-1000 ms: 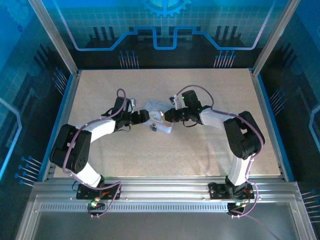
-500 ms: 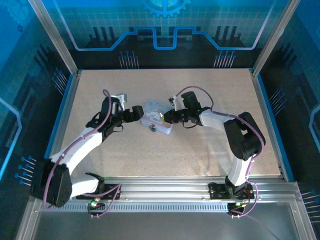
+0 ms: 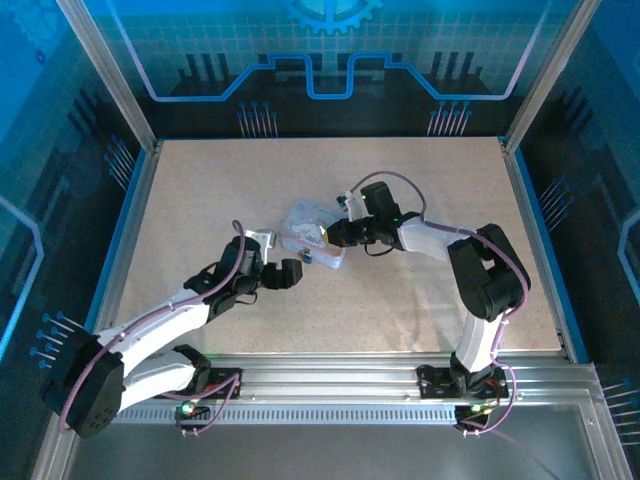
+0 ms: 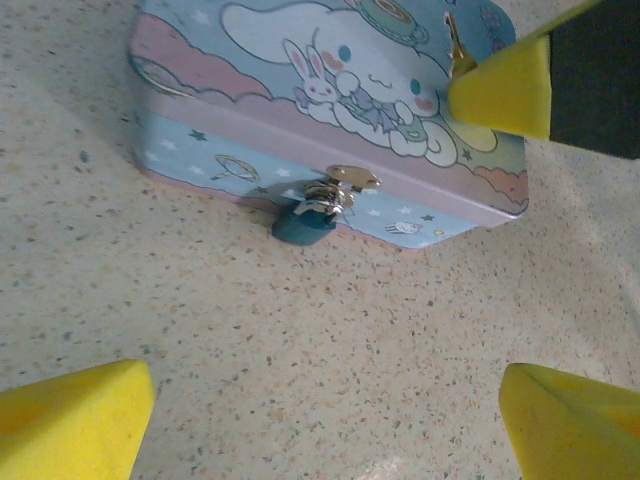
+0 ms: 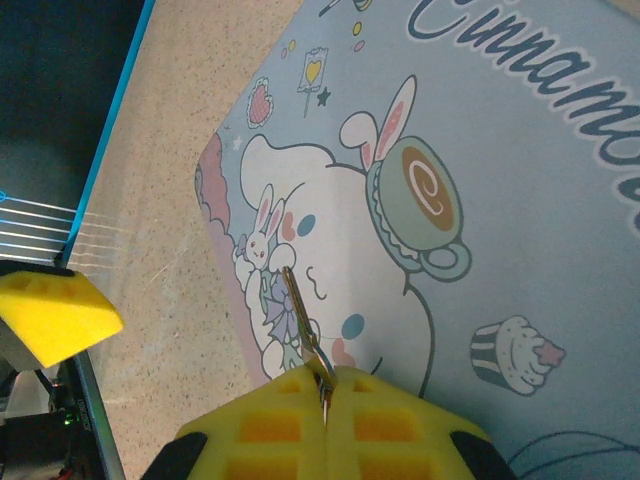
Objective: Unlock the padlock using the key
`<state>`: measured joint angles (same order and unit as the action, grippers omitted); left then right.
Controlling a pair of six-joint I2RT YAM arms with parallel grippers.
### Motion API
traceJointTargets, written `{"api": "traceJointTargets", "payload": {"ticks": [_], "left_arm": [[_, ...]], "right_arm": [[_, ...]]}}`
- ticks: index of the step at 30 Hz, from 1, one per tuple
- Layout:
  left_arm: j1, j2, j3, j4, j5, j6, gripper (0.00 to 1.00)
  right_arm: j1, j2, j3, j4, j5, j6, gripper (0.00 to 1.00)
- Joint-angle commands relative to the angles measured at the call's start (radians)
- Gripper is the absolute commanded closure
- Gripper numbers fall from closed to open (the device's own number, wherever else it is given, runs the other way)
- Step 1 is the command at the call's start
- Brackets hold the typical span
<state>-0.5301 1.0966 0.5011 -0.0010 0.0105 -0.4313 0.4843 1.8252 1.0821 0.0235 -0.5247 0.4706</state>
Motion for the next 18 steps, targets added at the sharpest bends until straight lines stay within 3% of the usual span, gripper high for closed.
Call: {"api": "traceJointTargets", "payload": {"ticks": [1,18], "left_arm": [[-0.018,0.042,-0.018,0.124,-0.008,0.032,0.10],[-0.052,0.323,-0.018,0.405,0.036,0.104,0.14]], "right_arm": [[0.011,0.030,-0.012,-0.118,0.046,-0.015,1.00],[0.009,0.029,-0.010,-0.132,0.049,-0.029,1.00]]}}
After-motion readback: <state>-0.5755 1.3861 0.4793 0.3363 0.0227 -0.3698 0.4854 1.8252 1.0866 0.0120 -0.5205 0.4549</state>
